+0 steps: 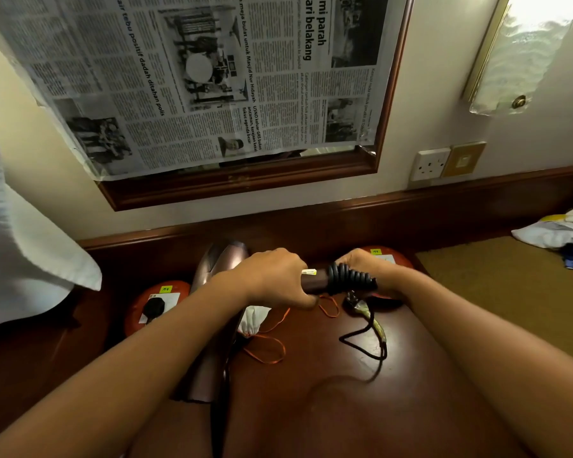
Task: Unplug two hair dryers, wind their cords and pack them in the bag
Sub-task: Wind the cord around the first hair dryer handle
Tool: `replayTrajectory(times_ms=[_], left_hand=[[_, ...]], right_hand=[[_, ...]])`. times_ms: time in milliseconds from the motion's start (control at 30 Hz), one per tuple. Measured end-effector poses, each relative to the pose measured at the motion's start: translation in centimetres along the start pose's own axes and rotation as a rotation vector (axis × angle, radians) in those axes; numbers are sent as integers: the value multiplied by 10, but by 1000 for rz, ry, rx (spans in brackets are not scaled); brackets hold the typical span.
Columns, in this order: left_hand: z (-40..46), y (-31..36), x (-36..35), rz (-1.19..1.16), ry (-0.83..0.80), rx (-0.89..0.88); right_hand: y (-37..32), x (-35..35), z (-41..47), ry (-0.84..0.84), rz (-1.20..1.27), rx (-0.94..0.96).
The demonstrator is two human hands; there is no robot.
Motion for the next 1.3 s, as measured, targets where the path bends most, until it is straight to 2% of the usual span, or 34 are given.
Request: replayTrajectory(times_ms=[67,267,500,700,967,1167,1233,1300], left_hand=[[-1,0,0,62,-1,-17],[4,1,-13,130,-34,-16],[19,-10,-29,61,-73,103],[29,-12,-37,-23,-80,142],[34,-4,-35,-48,-96,102],[28,-3,-36,-81,-102,94],[21,-4,-36,-125,-77,101],[8,-5,-36,-196,24,108]], right_hand=[[-13,6,4,-2,-73,-20],[-47,19,5,10,-299,104],[-45,-1,-1,232,-397,154],[-11,-22,-7,406,-426,276],[9,-31,-24,449,-560,292],[12,-32,-24,528,-523,380],[11,-32,-25,543,-502,408],[9,-31,-26,554,-491,430]])
Point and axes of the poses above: each hand's wrist, its own z-axis towards the middle knuckle, its own x-axis out of the back of the hand, y = z × x, the point moved 3 cm from there along z, towards the middle knuckle, and after that the axes turned 2 degrees about x, right-handed, at the moved point
